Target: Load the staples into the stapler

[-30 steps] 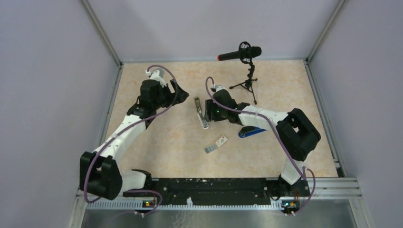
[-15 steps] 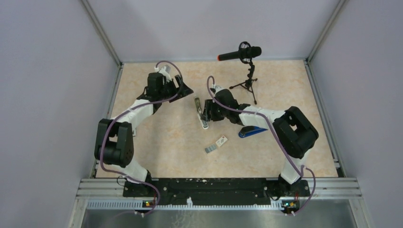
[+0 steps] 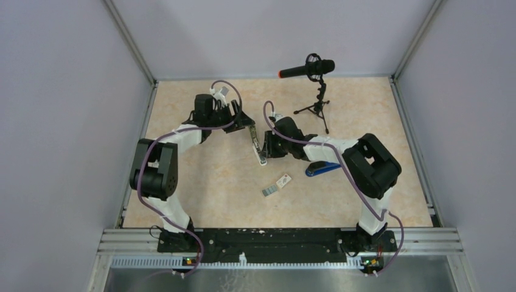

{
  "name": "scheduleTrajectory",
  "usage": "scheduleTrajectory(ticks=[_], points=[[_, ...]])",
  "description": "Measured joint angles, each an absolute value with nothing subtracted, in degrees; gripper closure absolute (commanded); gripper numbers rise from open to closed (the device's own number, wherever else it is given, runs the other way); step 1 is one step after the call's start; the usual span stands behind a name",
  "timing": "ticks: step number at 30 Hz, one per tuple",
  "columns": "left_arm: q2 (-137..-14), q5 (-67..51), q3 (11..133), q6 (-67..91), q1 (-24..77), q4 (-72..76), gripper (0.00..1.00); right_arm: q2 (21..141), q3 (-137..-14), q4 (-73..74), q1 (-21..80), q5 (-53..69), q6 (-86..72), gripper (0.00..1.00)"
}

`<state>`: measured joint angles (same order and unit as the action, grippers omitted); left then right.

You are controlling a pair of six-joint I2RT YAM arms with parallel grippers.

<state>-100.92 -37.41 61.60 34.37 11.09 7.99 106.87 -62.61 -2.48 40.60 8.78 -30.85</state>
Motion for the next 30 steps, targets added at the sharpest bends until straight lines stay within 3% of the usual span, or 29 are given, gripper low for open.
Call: scheduleTrajectory(ticks=[13,30], points=[[-103.68,-40.45,64.79,31.79,12.16,6.11,0.26,108.01,-62.5,-3.42,40.45,8.67,-30.59,0.69],[-104.86,-43.31,65.36,32.03,12.32,4.45,0.38,108.03,-61.49,-5.56,40.34,8.58,-30.68,0.7]])
